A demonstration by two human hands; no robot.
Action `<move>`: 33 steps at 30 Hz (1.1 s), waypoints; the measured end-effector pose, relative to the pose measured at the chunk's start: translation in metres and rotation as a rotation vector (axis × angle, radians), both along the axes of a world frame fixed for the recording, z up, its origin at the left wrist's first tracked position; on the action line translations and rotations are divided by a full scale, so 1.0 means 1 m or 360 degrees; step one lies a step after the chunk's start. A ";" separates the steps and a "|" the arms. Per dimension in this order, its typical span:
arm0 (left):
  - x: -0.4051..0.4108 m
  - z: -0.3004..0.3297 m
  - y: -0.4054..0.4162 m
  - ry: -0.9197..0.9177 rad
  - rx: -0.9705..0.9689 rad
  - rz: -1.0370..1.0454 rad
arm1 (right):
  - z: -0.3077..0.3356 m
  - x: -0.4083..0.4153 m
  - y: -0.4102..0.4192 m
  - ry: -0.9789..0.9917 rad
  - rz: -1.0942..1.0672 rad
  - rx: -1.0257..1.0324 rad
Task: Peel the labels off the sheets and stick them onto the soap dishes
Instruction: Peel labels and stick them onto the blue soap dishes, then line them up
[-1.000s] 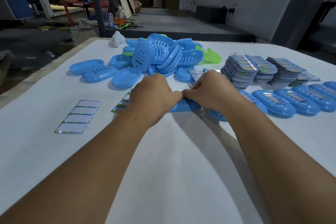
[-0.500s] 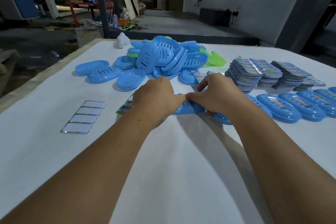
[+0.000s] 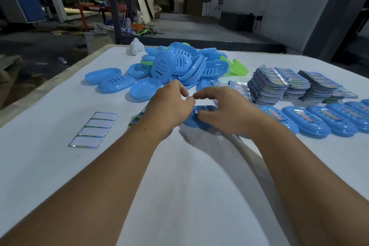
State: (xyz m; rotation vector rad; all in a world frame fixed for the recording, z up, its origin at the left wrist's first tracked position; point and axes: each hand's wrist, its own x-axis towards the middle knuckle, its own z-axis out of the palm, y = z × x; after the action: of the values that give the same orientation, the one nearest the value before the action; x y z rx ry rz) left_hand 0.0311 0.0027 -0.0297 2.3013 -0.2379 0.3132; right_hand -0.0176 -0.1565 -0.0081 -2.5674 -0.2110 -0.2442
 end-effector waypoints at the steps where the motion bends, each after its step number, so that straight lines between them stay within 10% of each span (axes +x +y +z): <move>1: 0.001 0.000 0.002 -0.0028 -0.0058 0.0024 | 0.000 -0.002 0.002 0.0074 0.0051 -0.0011; 17: 0.005 -0.001 0.007 -0.0159 0.0015 0.0147 | 0.002 -0.015 0.009 0.0126 -0.0501 -0.0853; 33: -0.001 0.009 0.012 -0.0026 0.0015 0.0175 | 0.006 -0.012 -0.020 0.0117 -0.0599 -0.0607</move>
State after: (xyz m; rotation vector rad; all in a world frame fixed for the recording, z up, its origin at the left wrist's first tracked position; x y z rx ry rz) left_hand 0.0304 0.0148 -0.0211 2.3266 -0.1212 0.3875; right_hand -0.0300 -0.1760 -0.0024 -2.9763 0.2847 -0.2676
